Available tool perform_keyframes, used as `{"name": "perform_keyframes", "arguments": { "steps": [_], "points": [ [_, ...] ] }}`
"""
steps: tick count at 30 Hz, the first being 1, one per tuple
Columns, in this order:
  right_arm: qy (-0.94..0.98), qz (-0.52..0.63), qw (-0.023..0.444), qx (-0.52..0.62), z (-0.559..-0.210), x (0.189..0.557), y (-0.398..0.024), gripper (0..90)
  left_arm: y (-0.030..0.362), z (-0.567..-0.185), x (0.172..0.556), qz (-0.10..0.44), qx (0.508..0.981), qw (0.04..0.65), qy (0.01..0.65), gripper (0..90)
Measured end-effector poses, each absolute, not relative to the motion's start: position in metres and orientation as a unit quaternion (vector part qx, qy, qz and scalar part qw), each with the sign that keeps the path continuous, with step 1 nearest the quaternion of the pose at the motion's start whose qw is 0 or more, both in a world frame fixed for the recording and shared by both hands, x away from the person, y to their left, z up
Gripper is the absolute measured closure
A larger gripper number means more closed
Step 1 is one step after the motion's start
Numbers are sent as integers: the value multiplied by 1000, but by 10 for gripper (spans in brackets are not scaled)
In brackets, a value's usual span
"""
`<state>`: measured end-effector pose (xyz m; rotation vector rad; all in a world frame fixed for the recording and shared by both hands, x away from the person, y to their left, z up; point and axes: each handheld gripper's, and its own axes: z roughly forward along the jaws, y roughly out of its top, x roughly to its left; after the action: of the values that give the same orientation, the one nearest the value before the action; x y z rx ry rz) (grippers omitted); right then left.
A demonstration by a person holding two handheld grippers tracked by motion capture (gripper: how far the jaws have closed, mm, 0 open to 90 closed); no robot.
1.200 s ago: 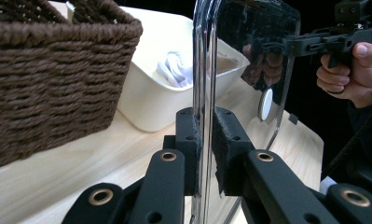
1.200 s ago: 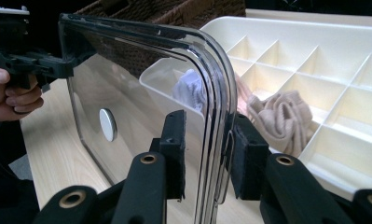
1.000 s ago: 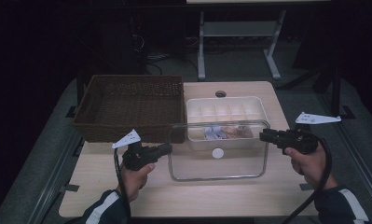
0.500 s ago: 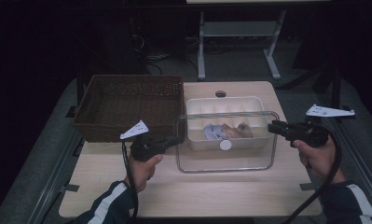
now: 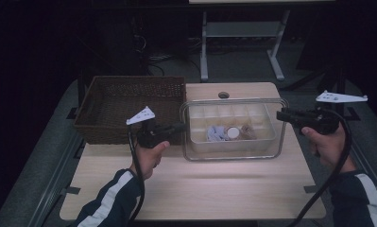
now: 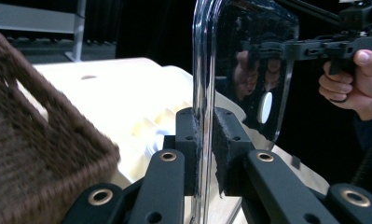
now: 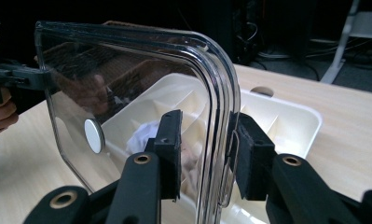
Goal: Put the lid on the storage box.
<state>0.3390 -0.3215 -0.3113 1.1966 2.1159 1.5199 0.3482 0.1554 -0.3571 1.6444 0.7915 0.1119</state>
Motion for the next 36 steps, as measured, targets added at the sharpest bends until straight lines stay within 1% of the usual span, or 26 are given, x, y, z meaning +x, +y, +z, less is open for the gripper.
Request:
{"name": "perform_keyframes", "arguments": {
  "steps": [3, 10, 16, 18, 28, 36],
  "points": [
    [731, 523, 141, 416, -306, 345, -323, 649, 152, -353, 356, 49, 713, 609, 343, 806],
    [729, 510, 146, 433, -294, 375, -330, 631, 137, -342, 382, 52, 714, 596, 362, 801],
    [731, 500, 146, 440, -290, 396, -330, 621, 132, -341, 396, 62, 715, 584, 379, 794],
    [732, 496, 144, 444, -289, 403, -329, 614, 131, -343, 400, 56, 714, 582, 385, 791],
    [728, 488, 120, 466, -302, 430, -330, 593, 128, -347, 411, 54, 719, 567, 398, 773],
    [725, 486, 109, 477, -310, 440, -330, 578, 122, -343, 420, 70, 733, 541, 405, 754]
  ]
}}
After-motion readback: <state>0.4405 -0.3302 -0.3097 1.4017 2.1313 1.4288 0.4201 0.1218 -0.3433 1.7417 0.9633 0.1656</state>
